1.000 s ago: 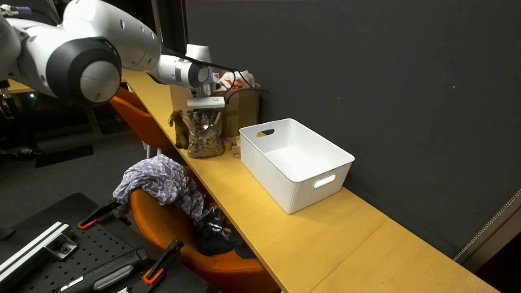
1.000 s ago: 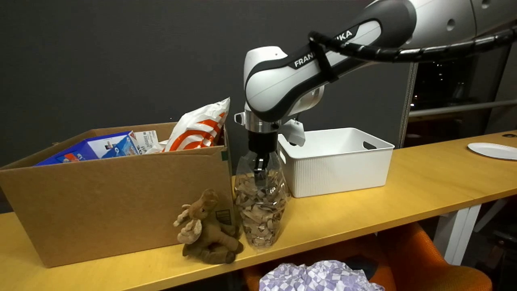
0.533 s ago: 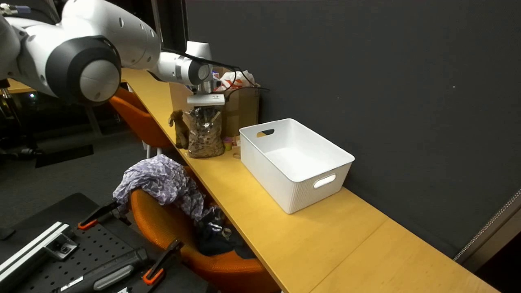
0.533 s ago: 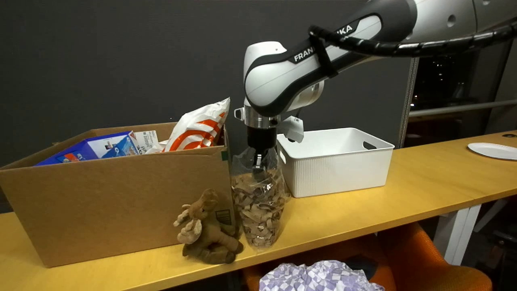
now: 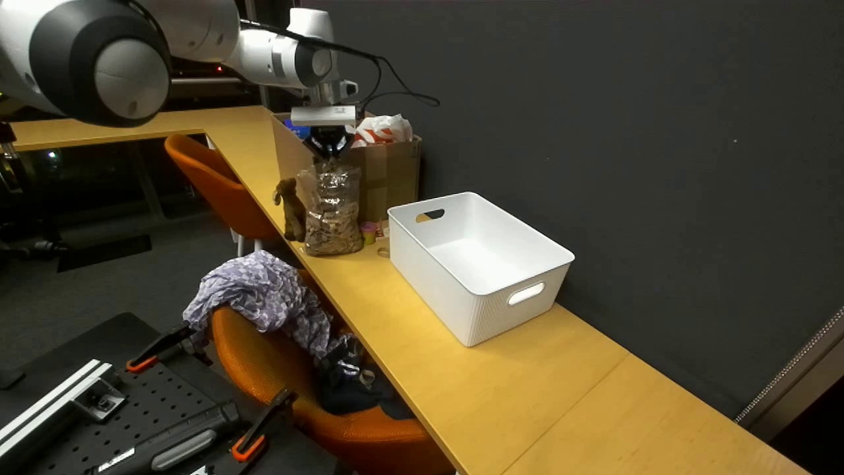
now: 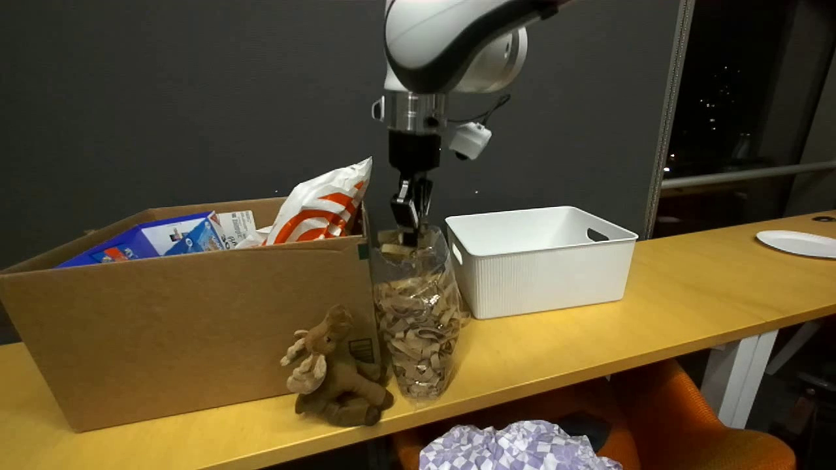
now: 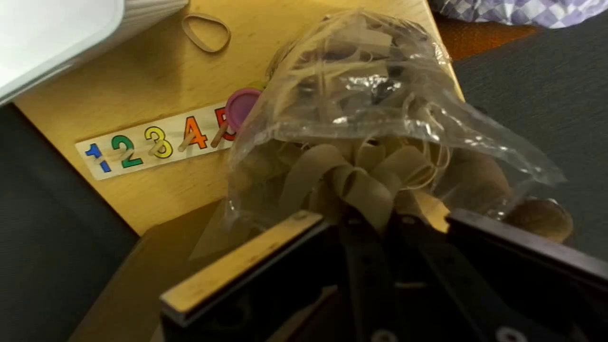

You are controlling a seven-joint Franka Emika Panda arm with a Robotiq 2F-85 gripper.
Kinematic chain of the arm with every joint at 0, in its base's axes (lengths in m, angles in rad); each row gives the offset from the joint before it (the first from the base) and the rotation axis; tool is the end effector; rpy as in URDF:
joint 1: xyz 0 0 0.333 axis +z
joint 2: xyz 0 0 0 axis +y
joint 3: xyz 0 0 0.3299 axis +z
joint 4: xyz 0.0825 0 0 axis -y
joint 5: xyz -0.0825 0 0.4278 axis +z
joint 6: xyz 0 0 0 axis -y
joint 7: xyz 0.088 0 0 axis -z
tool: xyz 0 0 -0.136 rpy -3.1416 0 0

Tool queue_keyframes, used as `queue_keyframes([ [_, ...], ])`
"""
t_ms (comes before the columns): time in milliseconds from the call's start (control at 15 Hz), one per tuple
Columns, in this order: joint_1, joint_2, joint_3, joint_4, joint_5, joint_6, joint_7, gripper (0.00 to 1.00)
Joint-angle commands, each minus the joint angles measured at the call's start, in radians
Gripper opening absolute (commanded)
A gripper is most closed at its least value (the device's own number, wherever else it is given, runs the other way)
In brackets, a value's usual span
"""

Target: Remove some rubber bands from the plastic

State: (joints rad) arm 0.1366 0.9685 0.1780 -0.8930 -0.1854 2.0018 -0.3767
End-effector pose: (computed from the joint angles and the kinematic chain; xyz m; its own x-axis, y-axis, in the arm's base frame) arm 0.8371 0.1928 0.2919 0.7747 0.6192 0.1279 0.6136 -0.7851 0.0847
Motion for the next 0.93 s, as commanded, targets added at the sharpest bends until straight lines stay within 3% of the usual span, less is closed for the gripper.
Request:
queue_keyframes([
  [0, -0.007, -0.145, -0.024, -0.098, -0.007, -0.057, 0.085, 0.02],
  [400, -0.042, -0.356, -0.088, -0.298, -0.023, -0.098, 0.218, 0.02],
  [667, -0.075, -0.374, -0.18, -0.468, -0.07, 0.044, 0.26, 0.02],
  [867, -0.112, -0.319, -0.21, -0.582, -0.085, 0.198, 0.248, 0.02],
])
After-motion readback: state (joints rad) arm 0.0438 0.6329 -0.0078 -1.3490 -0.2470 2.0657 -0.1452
